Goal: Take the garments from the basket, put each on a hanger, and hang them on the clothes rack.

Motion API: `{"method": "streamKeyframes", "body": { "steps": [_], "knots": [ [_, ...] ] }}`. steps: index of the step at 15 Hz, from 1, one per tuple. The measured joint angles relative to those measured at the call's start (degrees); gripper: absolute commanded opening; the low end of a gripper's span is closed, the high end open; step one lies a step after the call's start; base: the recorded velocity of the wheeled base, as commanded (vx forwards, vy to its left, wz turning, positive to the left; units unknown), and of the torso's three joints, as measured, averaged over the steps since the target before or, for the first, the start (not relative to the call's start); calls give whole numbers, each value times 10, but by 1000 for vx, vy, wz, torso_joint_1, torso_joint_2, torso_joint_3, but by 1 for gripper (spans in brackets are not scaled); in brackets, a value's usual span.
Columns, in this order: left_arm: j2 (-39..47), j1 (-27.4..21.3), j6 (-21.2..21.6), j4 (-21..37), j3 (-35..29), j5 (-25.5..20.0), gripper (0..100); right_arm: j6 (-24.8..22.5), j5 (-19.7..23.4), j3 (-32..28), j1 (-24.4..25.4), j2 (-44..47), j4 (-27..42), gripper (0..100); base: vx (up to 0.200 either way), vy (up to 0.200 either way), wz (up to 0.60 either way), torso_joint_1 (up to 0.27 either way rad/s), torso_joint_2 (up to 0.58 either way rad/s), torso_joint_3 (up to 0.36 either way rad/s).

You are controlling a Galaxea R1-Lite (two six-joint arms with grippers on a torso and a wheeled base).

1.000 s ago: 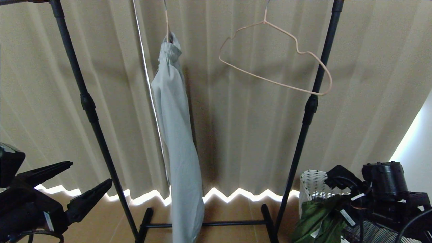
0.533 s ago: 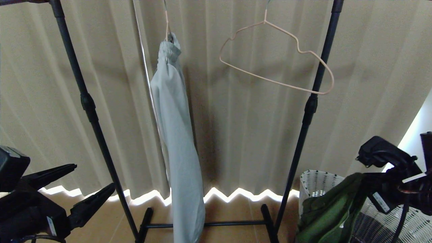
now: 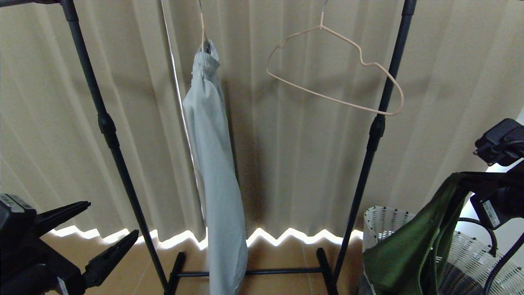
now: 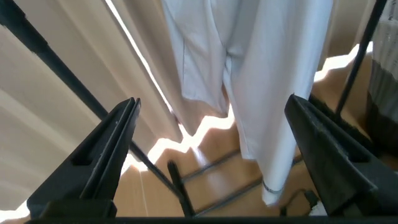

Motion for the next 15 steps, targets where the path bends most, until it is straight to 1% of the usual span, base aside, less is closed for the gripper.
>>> {"method": "streamKeyframes", "body": {
  "steps": [4,8,10,11,13,14,15],
  "knots": [
    [0,0,0,-6,10,1,100,0,-2,-11,8,0,0,0,-200,0,0,4,4,1],
    [-3,1,-1,-7,17,1,100,0,-1,-12,9,0,0,0,0,0,0,0,0,0],
    [-2,-5,-3,-5,20,-1,100,0,0,-12,17,0,0,0,0,0,0,0,0,0],
    [-1,-14,-4,-5,21,-1,100,0,1,-12,28,0,0,0,0,0,0,0,0,0],
    [1,-46,-12,-6,21,-5,100,3,4,-10,58,0,-2,0,0,0,0,0,0,0],
    [4,-68,-13,-6,15,-8,100,6,12,-10,79,0,-5,0,0,0,0,0,0,0],
    [8,-94,-12,-6,7,-10,100,10,38,-11,103,1,-8,0,0,0,0,0,0,0]
  ]
}}
